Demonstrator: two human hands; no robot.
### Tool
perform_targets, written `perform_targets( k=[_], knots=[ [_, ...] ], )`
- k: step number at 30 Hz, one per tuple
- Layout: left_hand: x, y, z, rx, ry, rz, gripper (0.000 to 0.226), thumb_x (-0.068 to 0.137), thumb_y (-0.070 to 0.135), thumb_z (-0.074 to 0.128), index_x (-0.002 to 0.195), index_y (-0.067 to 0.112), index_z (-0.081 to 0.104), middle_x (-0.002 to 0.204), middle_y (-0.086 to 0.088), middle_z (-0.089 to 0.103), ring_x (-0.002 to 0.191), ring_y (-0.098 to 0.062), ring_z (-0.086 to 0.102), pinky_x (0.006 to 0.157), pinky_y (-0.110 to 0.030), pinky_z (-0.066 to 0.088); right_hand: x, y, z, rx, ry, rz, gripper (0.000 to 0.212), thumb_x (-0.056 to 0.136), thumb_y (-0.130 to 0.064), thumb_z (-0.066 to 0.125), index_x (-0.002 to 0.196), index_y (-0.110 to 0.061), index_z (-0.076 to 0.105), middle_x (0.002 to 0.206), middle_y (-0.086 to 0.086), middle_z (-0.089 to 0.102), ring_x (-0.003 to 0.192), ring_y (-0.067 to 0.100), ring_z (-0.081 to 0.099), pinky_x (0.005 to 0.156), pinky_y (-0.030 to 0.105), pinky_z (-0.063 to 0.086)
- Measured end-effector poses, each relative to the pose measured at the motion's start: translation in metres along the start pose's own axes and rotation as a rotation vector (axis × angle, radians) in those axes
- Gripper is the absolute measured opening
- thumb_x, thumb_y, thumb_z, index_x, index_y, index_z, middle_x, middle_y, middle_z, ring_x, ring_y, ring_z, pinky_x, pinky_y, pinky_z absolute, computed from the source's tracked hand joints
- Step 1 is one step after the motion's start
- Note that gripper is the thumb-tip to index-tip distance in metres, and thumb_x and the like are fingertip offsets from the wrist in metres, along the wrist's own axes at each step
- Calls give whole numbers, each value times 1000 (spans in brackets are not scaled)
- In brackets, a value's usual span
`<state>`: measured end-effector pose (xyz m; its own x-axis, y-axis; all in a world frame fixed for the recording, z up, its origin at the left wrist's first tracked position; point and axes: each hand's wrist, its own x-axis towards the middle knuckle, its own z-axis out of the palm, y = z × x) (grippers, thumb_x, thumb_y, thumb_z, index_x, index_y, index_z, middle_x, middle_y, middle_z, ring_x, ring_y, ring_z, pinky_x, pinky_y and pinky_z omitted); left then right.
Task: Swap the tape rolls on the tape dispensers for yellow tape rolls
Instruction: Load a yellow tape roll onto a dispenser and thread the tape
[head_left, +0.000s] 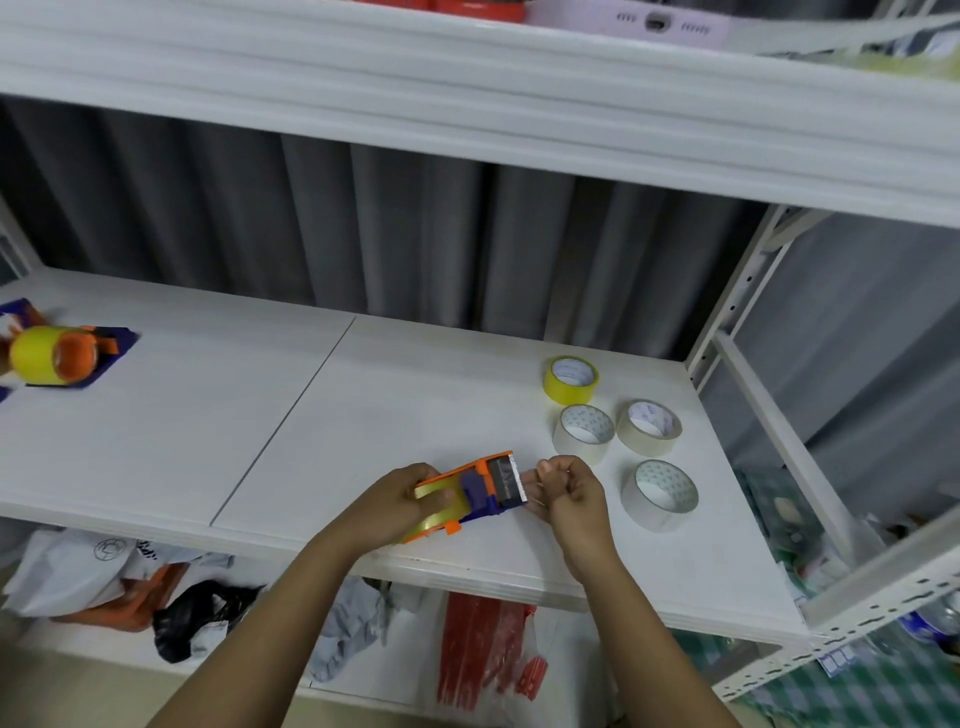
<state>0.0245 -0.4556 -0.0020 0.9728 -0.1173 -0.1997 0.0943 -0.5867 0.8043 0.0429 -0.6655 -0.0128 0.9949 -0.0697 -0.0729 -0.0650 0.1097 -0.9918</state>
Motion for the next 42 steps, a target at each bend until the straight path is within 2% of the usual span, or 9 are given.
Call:
perform_targets(
  k=[2, 5, 14, 17, 22, 27, 34, 37, 42],
  knots=[
    [0, 1, 1, 209, 60, 7, 21, 95, 36, 49, 114, 29, 55, 108, 8, 60, 103, -17, 56, 96, -35, 36, 0, -3, 2, 2, -5, -36, 14, 96, -7, 50, 82, -6, 52, 75, 6, 64, 67, 12, 65, 61, 26, 57],
    [2, 3, 5, 165, 50, 20, 43, 96, 23, 44, 136, 32, 36, 127, 4, 46, 119, -17, 45, 107, -39, 32, -1, -8, 8, -26, -12, -93, 13, 95, -9, 51, 82, -10, 53, 75, 2, 65, 70, 14, 64, 60, 25, 55],
    [15, 10, 15, 247, -45, 1, 84, 74, 43, 70, 140, 35, 19, 134, 0, 31, 118, -23, 45, 97, -36, 41, 4, -20, 20, -223, -22, -176, 16, 95, -12, 52, 81, -19, 51, 74, 6, 65, 72, 22, 64, 70, 43, 56],
    [17, 13, 19, 211, 76, 53, 79, 67, 58, 73, 132, 36, 33, 123, 3, 41, 110, -20, 51, 95, -37, 45, 12, -23, 19, -257, -36, -152, 15, 96, -14, 51, 81, -18, 50, 72, 9, 64, 70, 24, 62, 72, 50, 55],
    [18, 8, 29, 188, 197, 157, 61, 77, 52, 68, 129, 32, 43, 118, 1, 49, 105, -20, 54, 89, -36, 47, 22, -18, 13, -176, 42, -62, 16, 96, -10, 49, 80, -14, 50, 77, 16, 65, 77, 33, 64, 72, 47, 55],
    [22, 7, 30, 226, 149, 203, 66, 84, 46, 63, 140, 26, 34, 132, 1, 45, 115, -20, 52, 92, -28, 42, 28, -10, 6, -115, 73, 32, 15, 97, -11, 47, 83, -11, 51, 94, 27, 64, 87, 39, 65, 73, 44, 57],
    [21, 9, 20, 448, 147, 200, 72, 82, 55, 59, 141, 29, 28, 133, 1, 48, 111, -23, 54, 90, -30, 41, 25, -15, 5, -47, -8, 44, 11, 96, -12, 50, 88, -5, 53, 82, 15, 66, 72, 23, 66, 57, 25, 56],
    [24, 17, 23, 355, 113, 158, 80, 71, 64, 64, 137, 33, 30, 129, 5, 48, 108, -19, 54, 81, -27, 40, 23, -19, 6, -69, -30, 16, 10, 97, -13, 50, 91, -5, 52, 80, 13, 68, 70, 22, 67, 56, 24, 56],
    [31, 19, 29, 371, 194, 173, 65, 69, 74, 57, 114, 29, 43, 104, 6, 55, 88, -15, 55, 74, -31, 47, 21, -29, 13, -77, -55, 10, 10, 96, -13, 53, 87, -7, 53, 75, 9, 71, 64, 14, 69, 56, 22, 55]
  ],
)
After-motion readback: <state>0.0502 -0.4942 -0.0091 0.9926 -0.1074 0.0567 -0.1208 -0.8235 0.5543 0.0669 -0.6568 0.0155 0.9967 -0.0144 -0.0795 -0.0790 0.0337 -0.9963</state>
